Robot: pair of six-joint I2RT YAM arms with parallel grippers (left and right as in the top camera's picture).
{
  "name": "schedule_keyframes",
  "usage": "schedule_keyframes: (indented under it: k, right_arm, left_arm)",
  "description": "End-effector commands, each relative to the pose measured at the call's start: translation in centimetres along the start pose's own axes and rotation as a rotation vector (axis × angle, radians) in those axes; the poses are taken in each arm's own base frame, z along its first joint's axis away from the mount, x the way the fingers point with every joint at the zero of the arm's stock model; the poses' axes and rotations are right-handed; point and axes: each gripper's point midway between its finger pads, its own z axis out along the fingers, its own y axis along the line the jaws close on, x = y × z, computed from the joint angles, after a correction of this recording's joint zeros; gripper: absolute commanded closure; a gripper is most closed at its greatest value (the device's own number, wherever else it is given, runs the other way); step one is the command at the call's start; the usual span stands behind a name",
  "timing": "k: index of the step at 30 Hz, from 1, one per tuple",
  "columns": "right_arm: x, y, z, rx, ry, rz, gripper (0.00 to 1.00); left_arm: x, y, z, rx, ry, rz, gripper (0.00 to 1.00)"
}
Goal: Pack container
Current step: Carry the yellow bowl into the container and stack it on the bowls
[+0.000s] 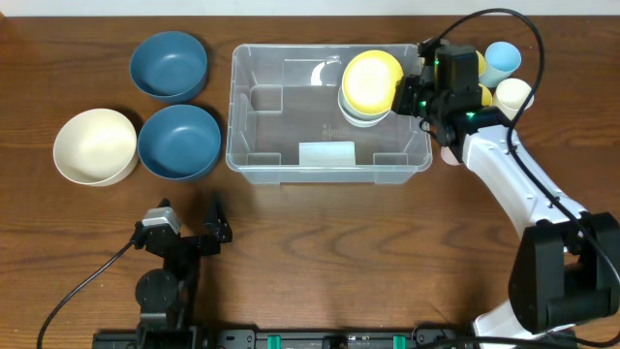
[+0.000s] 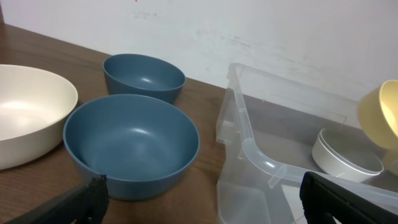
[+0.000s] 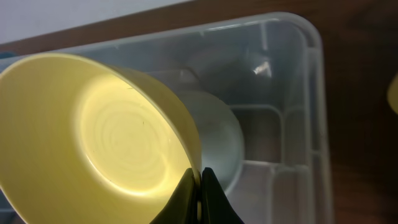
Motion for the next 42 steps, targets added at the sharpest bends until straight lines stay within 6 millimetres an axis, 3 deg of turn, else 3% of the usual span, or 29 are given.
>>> schedule_keyframes:
  k: [1, 9, 10, 13, 15, 17, 23, 27, 30, 34, 38, 42]
  right_arm:
    - [0.3, 0.0, 0.9, 0.007, 0.005, 0.025, 0.98]
    - [1.6, -1.3, 2.8, 0.047, 0.033, 0.049, 0.99]
    - [1.6, -1.3, 2.9, 0.045, 0.032, 0.047, 0.95]
    - [1.3, -1.0, 2.9, 0.038, 0.018, 0.042, 0.51]
    - [1.2, -0.9, 2.9, 0.036, 0.016, 0.042, 0.34]
    - [1.2, -0.7, 2.9, 0.025, 0.020, 0.038, 0.26]
    - [1.0, 0.7, 2.5, -0.035, 0.052, 0.032, 0.26]
    - [0.0, 2.9, 1.5, -0.111, 0.091, -0.001, 0.27]
    - [-1.1, 5.0, 0.2, -0.148, 0.120, -0.036, 0.25]
    - [-2.9, 7.4, -3.1, -0.141, 0.162, -0.046, 0.20]
    - [-4.6, 5.8, -6.4, -0.006, 0.167, 0.076, 0.14]
    - [-4.5, 1.2, -9.8, 0.205, 0.192, 0.188, 0.15]
  left_arm:
    - [1.4, 0.8, 0.1, -0.028, 0.041, 0.016, 0.02]
    - [1.4, 0.8, 0.1, -0.028, 0.041, 0.016, 0.02]
    - [1.4, 0.8, 0.1, -0.028, 0.041, 0.016, 0.02]
    - [1.4, 0.8, 0.1, -0.028, 0.041, 0.016, 0.02]
    - [1.4, 0.8, 0.1, -0.028, 0.041, 0.016, 0.02]
    - [1.4, 0.8, 0.1, -0.028, 0.041, 0.016, 0.02]
    - [1.4, 0.8, 0.1, -0.028, 0.041, 0.016, 0.02]
    - [1.4, 0.8, 0.1, -0.028, 0.041, 0.016, 0.02]
    - [1.4, 0.8, 0.1, -0.028, 0.041, 0.016, 0.02]
    - [1.4, 0.8, 0.1, -0.028, 0.041, 0.016, 0.02]
    - [1.4, 0.8, 0.1, -0.028, 0.041, 0.016, 0.02]
    - [1.4, 0.8, 0.1, -0.028, 0.041, 0.016, 0.02]
